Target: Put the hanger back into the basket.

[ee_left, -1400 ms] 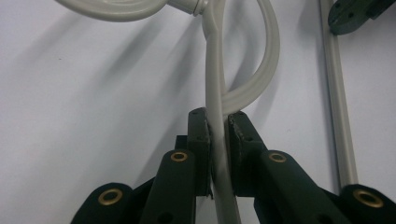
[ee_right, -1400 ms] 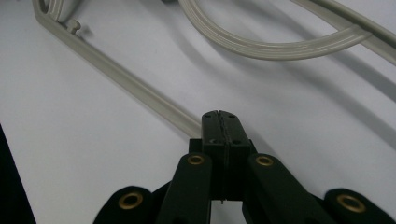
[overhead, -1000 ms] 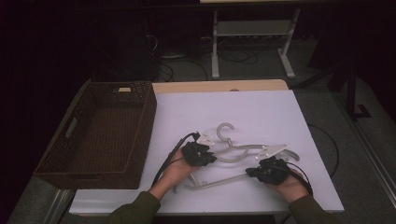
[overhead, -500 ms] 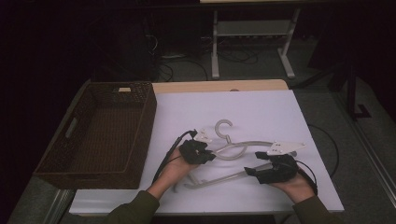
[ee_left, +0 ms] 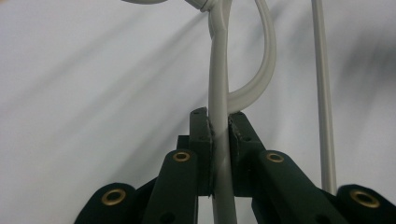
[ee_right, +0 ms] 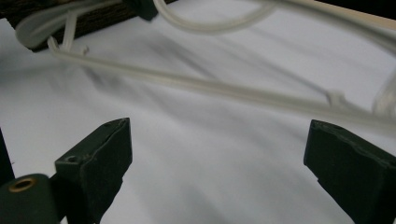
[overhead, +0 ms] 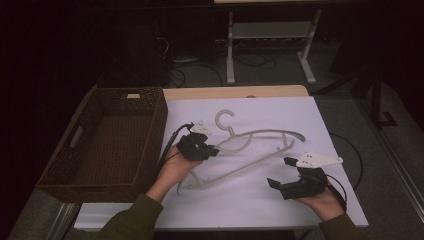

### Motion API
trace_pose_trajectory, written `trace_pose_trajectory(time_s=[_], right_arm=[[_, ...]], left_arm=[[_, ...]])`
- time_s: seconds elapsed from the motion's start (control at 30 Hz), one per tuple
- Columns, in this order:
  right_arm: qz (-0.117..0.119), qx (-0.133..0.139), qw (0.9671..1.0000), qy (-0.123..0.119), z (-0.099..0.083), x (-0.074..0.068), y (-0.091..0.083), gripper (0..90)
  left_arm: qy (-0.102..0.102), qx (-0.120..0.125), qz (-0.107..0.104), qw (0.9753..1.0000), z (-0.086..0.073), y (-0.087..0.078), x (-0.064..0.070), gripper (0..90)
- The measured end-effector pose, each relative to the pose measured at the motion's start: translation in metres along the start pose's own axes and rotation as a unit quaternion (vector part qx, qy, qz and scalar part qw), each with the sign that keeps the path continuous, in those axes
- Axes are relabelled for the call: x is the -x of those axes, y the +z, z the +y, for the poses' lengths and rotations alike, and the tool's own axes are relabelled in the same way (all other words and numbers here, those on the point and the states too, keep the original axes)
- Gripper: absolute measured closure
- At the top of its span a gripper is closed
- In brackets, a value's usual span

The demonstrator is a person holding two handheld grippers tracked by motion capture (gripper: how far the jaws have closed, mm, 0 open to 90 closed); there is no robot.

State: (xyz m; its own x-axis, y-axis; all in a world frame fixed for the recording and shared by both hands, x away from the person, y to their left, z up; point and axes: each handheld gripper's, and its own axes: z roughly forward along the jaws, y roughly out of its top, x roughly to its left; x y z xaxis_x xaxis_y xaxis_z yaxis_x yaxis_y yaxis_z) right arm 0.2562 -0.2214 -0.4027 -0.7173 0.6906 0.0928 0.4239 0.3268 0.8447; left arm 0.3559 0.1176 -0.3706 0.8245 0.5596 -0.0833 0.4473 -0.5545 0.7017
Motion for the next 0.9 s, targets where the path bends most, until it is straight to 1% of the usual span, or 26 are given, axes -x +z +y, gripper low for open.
trace_pose_trajectory(time_s=[0.07,0.13,0.23,0.3,0.5,0.57,0.77,0.9], right_arm=[[0.000,0.000,1.0000,0.002,-0.001,0.001,-0.001,7.7],[-0.001,-0.002,1.0000,0.004,-0.003,0.002,-0.003,7.7],[-0.004,-0.003,1.0000,0.008,-0.005,0.003,-0.005,7.7],[-0.006,-0.002,1.0000,0.007,-0.006,0.004,-0.006,7.7],[-0.013,0.004,0.9999,0.007,-0.007,0.006,-0.007,7.7],[-0.015,0.005,0.9999,0.008,-0.007,0.007,-0.007,7.7],[-0.024,0.008,0.9996,0.011,-0.008,0.008,-0.007,7.6],[-0.030,0.013,0.9993,0.017,-0.009,0.010,-0.007,7.4]], left_arm=[[-0.003,-0.002,0.006,1.0000,0.003,-0.008,-0.004,82.8],[-0.009,0.004,0.012,0.9999,0.006,-0.016,-0.007,82.8],[-0.017,0.014,0.009,0.9997,0.010,-0.029,-0.013,82.8],[-0.022,0.017,0.011,0.9995,0.011,-0.039,-0.018,82.8],[-0.029,0.019,0.029,0.9990,0.016,-0.067,-0.030,82.8],[-0.035,0.023,0.034,0.9985,0.016,-0.077,-0.035,82.8],[-0.039,0.029,0.047,0.9977,0.018,-0.106,-0.049,82.8],[-0.050,0.037,0.055,0.9965,0.015,-0.124,-0.060,82.8]])
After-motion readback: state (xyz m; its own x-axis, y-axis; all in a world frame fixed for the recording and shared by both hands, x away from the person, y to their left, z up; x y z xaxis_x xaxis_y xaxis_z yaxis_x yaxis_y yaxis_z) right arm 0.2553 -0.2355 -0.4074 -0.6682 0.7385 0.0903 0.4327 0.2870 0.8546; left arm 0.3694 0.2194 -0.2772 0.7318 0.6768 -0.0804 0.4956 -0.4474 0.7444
